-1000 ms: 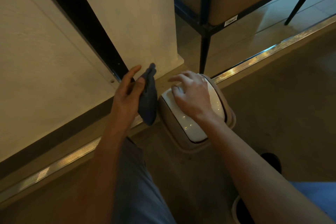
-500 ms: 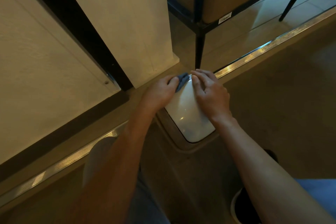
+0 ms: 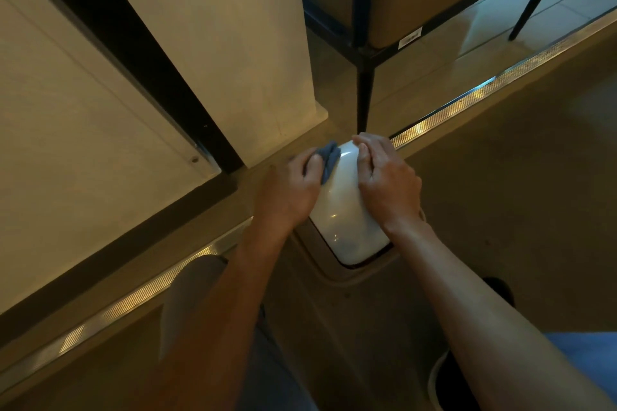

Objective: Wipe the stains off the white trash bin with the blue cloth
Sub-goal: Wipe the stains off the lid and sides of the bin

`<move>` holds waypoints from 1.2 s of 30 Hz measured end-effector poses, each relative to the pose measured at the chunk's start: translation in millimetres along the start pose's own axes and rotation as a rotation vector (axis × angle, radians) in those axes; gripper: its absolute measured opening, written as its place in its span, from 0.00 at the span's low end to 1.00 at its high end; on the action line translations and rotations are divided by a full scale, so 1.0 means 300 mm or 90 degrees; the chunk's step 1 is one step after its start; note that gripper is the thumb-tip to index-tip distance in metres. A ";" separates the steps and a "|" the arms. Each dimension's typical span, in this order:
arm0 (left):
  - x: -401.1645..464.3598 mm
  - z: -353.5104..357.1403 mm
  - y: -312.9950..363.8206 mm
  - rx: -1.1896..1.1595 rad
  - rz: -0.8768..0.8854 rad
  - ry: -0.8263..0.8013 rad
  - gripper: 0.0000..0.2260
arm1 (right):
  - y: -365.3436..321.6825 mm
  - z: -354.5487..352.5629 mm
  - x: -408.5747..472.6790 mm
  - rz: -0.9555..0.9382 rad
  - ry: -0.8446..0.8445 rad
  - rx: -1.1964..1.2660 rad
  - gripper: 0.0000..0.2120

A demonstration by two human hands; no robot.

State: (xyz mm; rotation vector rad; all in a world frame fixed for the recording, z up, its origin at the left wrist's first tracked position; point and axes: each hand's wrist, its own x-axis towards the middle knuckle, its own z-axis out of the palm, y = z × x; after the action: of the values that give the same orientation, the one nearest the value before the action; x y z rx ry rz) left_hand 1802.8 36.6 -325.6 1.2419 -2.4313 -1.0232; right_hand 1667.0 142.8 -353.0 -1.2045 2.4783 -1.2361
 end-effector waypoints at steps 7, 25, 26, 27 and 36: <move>0.006 0.063 0.034 0.076 0.118 -0.001 0.21 | -0.003 -0.001 -0.004 0.002 0.013 0.014 0.14; -0.110 0.018 -0.062 0.096 0.192 0.042 0.21 | 0.005 -0.001 -0.001 -0.021 0.010 0.019 0.12; -0.086 0.010 -0.057 0.067 0.145 0.033 0.20 | 0.005 0.000 0.001 -0.020 0.013 0.012 0.12; -0.047 0.007 -0.034 0.046 0.090 0.019 0.19 | 0.004 0.001 0.002 -0.018 0.014 0.006 0.12; -0.076 0.081 0.062 0.203 0.166 0.075 0.22 | 0.002 0.002 0.004 -0.016 0.019 0.005 0.11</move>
State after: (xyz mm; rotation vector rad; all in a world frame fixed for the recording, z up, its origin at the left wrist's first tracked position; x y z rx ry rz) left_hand 1793.4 73.5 -328.4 0.9968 -2.6425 -0.4927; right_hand 1666.0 141.8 -353.7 -1.2287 2.4844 -1.2785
